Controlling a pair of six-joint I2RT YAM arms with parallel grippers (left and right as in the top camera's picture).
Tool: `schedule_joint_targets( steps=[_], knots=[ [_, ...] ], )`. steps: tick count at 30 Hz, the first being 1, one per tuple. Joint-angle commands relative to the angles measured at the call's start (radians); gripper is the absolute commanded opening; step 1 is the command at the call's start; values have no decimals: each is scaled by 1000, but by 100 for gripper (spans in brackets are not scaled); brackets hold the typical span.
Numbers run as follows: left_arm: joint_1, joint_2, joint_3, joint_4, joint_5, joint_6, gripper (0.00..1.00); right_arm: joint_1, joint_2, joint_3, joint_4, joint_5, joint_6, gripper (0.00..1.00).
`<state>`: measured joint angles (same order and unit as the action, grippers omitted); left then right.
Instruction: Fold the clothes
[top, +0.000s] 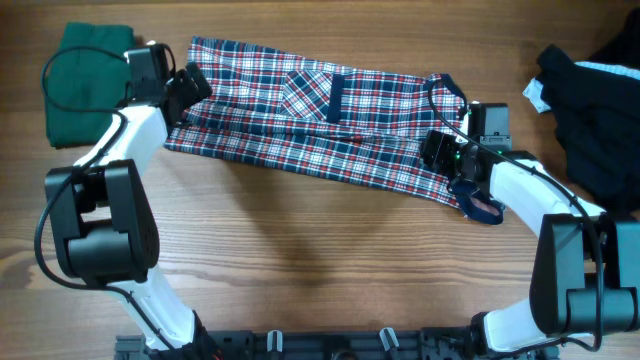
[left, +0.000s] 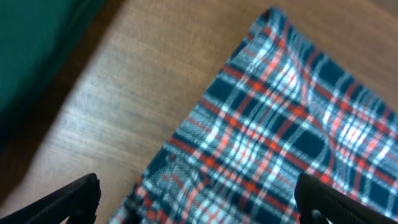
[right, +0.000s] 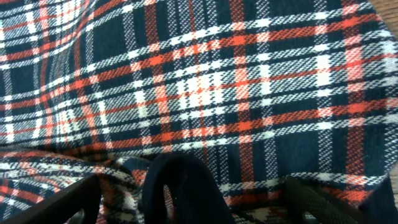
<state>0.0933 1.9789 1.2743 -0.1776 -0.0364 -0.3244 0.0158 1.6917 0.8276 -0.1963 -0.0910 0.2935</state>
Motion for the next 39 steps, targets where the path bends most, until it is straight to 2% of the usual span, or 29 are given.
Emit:
schedule_joint_targets(
  steps=[1, 10, 14, 15, 19, 20, 21, 22, 23, 27, 29, 33, 36, 39],
  knots=[
    [4, 7, 1, -40, -10, -6, 100, -2, 12, 32, 1, -48, 4, 92],
    [4, 5, 1, -94, 3, -6, 100, -2, -27, 189, -102, -169, -6, 92],
    [4, -11, 1, -109, 2, -5, 100, -2, -27, 213, -113, -262, -6, 90],
    [4, -19, 1, -113, 2, -5, 100, -2, -27, 213, -116, -285, -6, 86],
    [4, -62, 1, -132, 2, -5, 100, 5, -27, 212, -186, -328, -6, 49],
    [4, -76, 1, -143, 2, -6, 97, 15, -27, 211, -221, -324, -7, 23],
    [4, -84, 1, -153, 6, -6, 94, 21, -27, 209, -236, -320, -6, 12],
    [4, -91, 1, -164, 9, -6, 91, 29, -27, 204, -250, -317, -6, 5],
    [4, -96, 1, -175, 10, -6, 90, 36, -27, 198, -261, -313, -5, 5],
    [4, -98, 1, -225, 10, -6, 66, 60, -26, 159, -267, -267, -3, 4],
    [4, -98, 1, -243, 10, -6, 44, 60, -18, 126, -239, -237, -3, 4],
    [4, -98, 1, -243, 28, -5, 18, 60, 30, 111, -203, -198, -2, 4],
    [4, -98, 1, -243, 45, -6, 4, 60, 69, 111, -159, -197, -2, 4],
    [0, -98, 1, -243, 69, -6, 4, 60, 109, 111, -123, -197, -1, 4]
  ],
)
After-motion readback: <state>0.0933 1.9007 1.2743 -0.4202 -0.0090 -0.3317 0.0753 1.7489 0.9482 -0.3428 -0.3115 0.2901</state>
